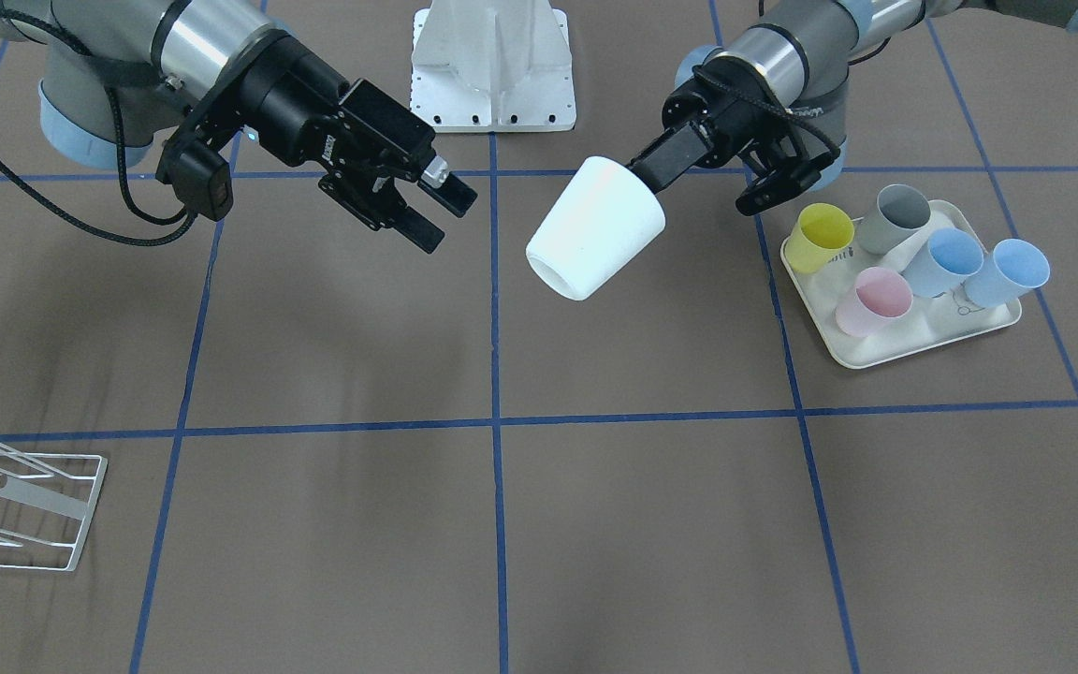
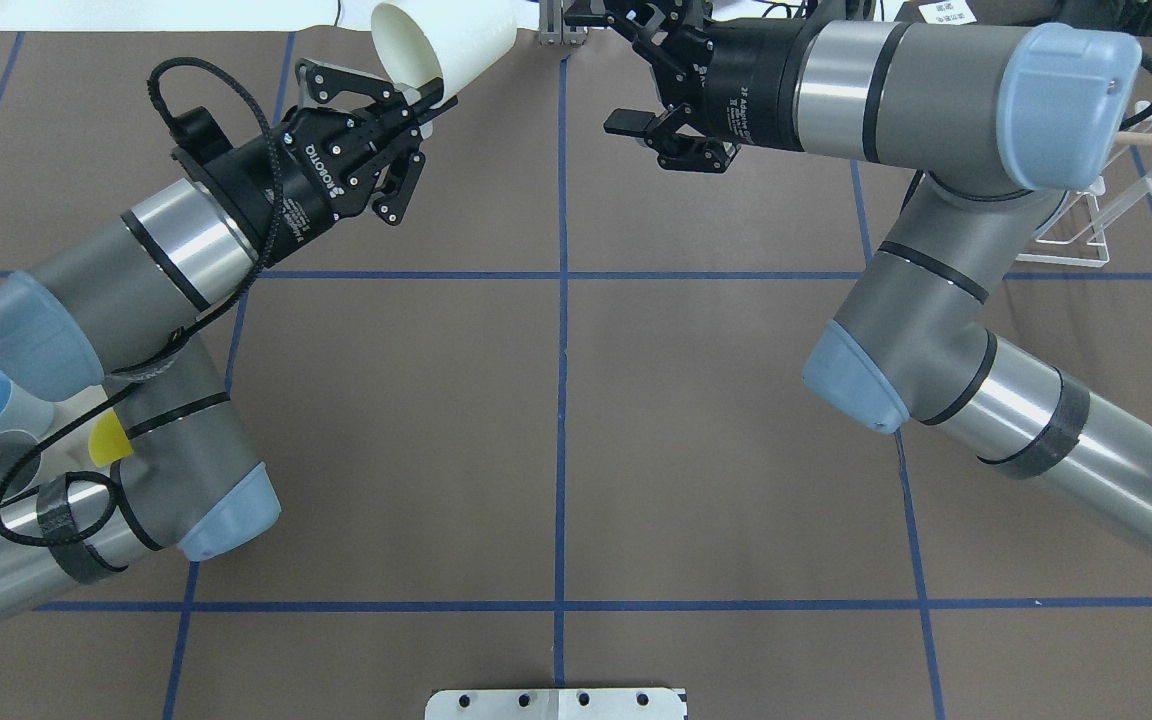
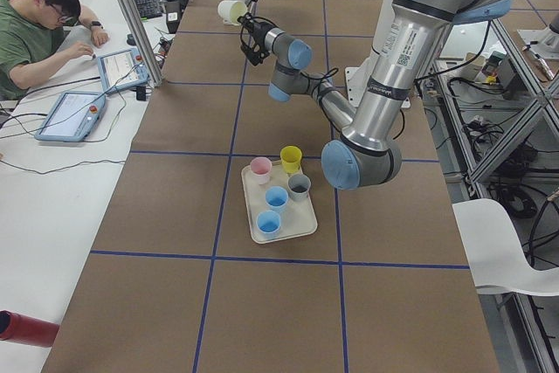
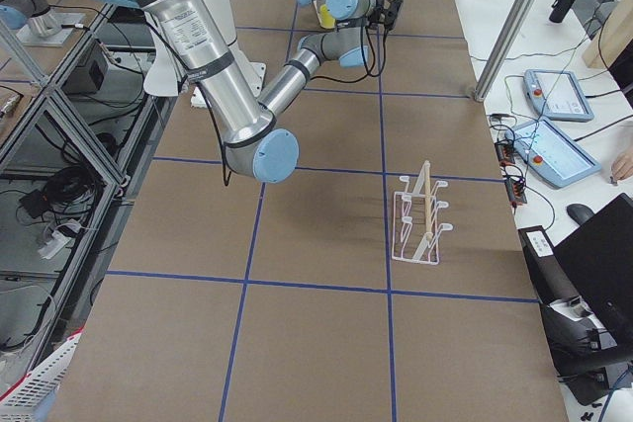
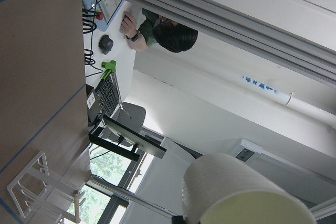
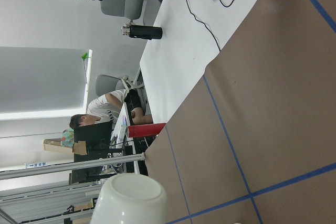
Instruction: Transfer IKEA cup to right arm and place on rack
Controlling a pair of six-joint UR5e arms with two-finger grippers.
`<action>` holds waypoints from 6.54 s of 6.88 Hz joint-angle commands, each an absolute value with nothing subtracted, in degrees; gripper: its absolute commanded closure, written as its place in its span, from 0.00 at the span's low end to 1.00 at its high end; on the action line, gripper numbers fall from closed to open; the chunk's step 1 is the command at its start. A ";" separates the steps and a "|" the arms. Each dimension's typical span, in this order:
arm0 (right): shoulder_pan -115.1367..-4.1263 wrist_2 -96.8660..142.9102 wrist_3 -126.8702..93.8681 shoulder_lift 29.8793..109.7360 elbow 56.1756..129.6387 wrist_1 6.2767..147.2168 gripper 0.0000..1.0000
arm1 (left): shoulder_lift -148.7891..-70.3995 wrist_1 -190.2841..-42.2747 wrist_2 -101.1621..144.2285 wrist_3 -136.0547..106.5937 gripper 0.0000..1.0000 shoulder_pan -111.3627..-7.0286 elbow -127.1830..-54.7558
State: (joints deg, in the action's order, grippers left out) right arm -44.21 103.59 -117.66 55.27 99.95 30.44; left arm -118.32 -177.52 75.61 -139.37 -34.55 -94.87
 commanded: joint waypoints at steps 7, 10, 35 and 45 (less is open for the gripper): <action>-42.10 100.63 -117.77 54.76 99.76 30.41 0.00 | -122.42 -179.30 70.67 -138.96 1.00 -28.22 -91.93; -41.40 99.84 -117.77 54.76 99.76 30.41 0.00 | -123.83 -179.12 70.49 -138.96 1.00 -28.04 -91.85; -70.13 78.84 -41.84 75.41 87.66 42.50 1.00 | -87.02 -145.20 131.31 -76.20 0.01 -73.39 -110.56; -66.18 79.37 -42.19 78.92 71.89 18.81 0.99 | -85.96 -145.20 131.40 -76.20 0.01 -73.30 -110.65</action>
State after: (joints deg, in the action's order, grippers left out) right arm -66.34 79.34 -42.21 78.32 71.98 19.04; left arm -86.40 -145.20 131.37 -76.20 -73.32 -110.57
